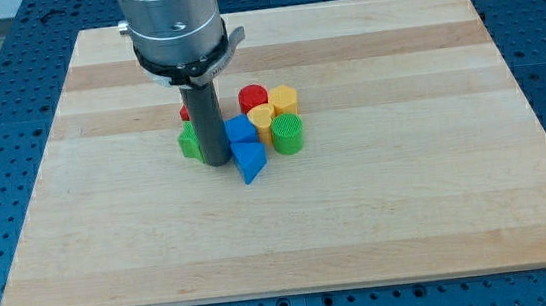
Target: Push the blue triangle along with green circle a bit right
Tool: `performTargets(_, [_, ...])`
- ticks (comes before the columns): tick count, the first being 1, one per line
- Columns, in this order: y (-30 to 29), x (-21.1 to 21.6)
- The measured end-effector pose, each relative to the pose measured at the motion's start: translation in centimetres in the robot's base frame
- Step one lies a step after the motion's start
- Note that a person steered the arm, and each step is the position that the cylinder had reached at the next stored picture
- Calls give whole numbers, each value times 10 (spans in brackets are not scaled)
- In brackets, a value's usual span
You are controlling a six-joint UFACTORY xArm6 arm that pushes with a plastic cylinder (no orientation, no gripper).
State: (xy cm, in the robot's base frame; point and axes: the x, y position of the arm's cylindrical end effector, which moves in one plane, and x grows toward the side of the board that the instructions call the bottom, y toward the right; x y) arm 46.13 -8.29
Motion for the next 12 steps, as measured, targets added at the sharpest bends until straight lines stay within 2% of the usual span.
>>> performTargets(2, [1,6])
performTargets(3, [1,23])
performTargets(4, [3,70])
performTargets(5, [52,85])
performTargets(6, [62,56])
performTargets(7, [48,48])
performTargets(10, [27,69])
performTargets(12, [-14,68])
